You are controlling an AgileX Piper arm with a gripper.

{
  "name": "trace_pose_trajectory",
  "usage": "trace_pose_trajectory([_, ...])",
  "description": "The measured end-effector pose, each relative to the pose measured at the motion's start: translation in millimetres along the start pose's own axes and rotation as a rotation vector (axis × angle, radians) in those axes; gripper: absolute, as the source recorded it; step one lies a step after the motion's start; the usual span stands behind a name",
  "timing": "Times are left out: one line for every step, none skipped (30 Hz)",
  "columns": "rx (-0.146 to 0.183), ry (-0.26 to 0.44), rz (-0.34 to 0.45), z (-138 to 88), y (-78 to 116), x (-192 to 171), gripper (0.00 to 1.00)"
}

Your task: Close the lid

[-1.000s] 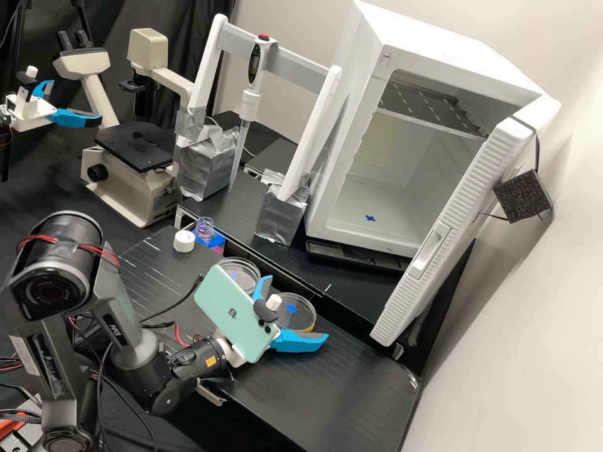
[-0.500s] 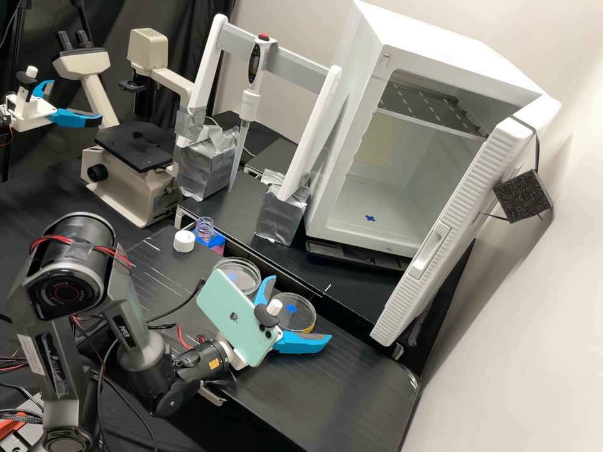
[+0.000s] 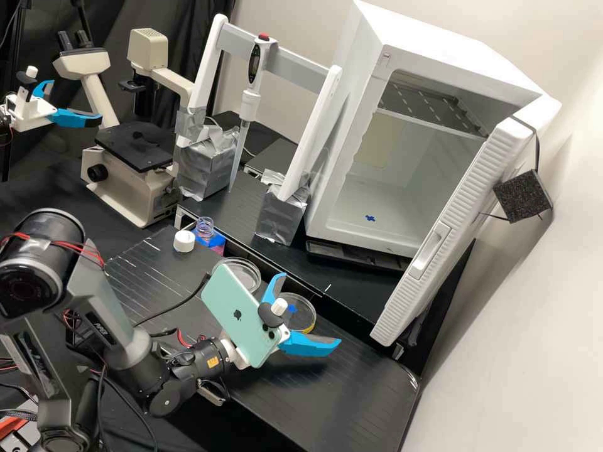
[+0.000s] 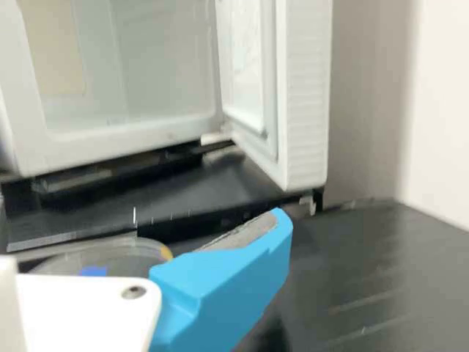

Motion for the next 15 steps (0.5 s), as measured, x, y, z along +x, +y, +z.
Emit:
trace_pose_trajectory([-0.001, 0.007, 0.002, -1.7, 0.5, -0.5, 1.0])
trace_pose_trajectory([-0.002, 0.011, -0.002, -2.4, 0.3, -0.6, 1.0])
trace_pose_trajectory([-0.005, 0.015, -0.006, -3.1, 0.0, -0.8, 1.0])
trace_pose_trajectory([-0.008, 0.018, -0.011, -3.5, -0.4, -0.9, 1.0])
trace_pose_trajectory([-0.009, 0.019, -0.013, -3.6, -0.6, -0.9, 1.0])
trace_pose_trajectory([-0.009, 0.02, -0.015, -3.6, -0.8, -0.9, 1.0])
trace_pose_trajectory([-0.009, 0.019, -0.018, -3.6, -1.4, -1.2, 1.0])
trace_pose_trajectory([-0.01, 0.02, -0.019, -3.6, -1.5, -1.2, 1.0])
trace_pose_trajectory([-0.011, 0.021, -0.022, -3.7, -1.7, -1.2, 1.0])
trace_pose_trajectory([-0.01, 0.02, -0.024, -3.4, -2.0, -1.1, 1.0])
trace_pose_trajectory([-0.01, 0.02, -0.03, -3.3, -2.9, -1.4, 1.0])
trace_pose_trajectory([-0.006, 0.016, -0.036, -2.4, -4.4, -2.2, 1.0])
trace_pose_trajectory([-0.004, 0.01, -0.044, -1.6, -5.8, -2.7, 1.0])
trace_pose_trajectory([-0.007, 0.007, -0.053, -0.9, -6.5, -2.9, 1.0])
trace_pose_trajectory([-0.01, 0.005, -0.059, -0.4, -6.7, -3.1, 1.0])
